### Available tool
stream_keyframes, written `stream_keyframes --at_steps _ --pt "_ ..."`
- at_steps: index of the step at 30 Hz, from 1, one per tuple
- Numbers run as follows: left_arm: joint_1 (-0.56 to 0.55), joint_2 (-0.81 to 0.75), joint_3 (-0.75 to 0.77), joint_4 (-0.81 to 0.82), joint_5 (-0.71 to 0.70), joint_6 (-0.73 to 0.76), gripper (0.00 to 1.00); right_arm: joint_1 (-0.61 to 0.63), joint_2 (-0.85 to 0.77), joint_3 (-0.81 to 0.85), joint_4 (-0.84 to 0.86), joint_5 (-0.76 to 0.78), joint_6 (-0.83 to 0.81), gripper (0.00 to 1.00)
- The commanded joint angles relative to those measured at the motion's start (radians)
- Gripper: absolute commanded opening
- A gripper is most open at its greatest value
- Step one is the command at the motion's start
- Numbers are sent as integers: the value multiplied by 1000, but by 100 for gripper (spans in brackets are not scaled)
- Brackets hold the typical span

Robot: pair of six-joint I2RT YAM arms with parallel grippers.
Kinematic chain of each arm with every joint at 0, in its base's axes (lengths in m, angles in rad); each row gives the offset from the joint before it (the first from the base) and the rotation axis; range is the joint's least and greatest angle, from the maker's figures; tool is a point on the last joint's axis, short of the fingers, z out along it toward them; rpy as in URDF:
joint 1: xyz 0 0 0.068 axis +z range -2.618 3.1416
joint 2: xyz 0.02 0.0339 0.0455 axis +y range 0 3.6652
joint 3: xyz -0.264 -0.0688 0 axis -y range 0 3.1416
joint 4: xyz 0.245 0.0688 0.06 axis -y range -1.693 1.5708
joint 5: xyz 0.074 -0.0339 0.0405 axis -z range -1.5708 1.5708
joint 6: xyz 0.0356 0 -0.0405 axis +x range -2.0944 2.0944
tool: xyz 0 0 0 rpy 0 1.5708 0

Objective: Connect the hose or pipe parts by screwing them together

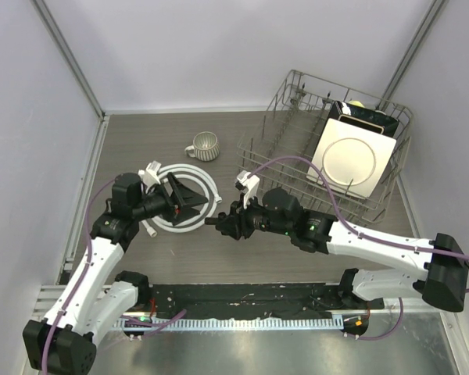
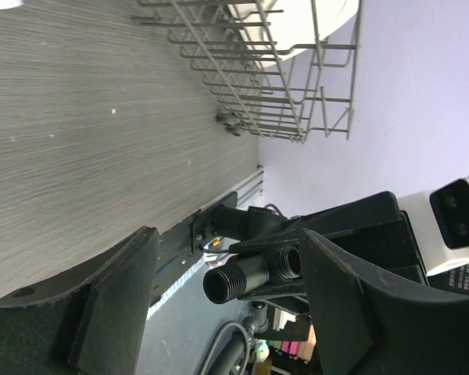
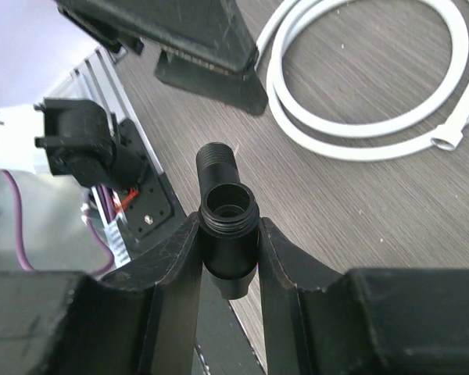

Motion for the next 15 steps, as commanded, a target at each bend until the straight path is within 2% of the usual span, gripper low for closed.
stream_keyframes --at_steps 1,4,6,10,13,15 --pt "3 -4 4 99 117 -70 77 -7 0 66 166 -4 60 1" --pt "3 42 5 98 195 -92 79 -8 3 40 249 24 70 1" --pt "3 60 11 106 226 -96 76 -8 12 42 279 34 80 1" --pt "4 56 27 101 226 -97 72 -8 44 56 296 48 96 1" --pt "3 45 22 108 220 -110 68 -8 62 56 315 47 109 1" --pt "3 47 18 108 222 -116 59 -8 79 60 315 39 110 1"
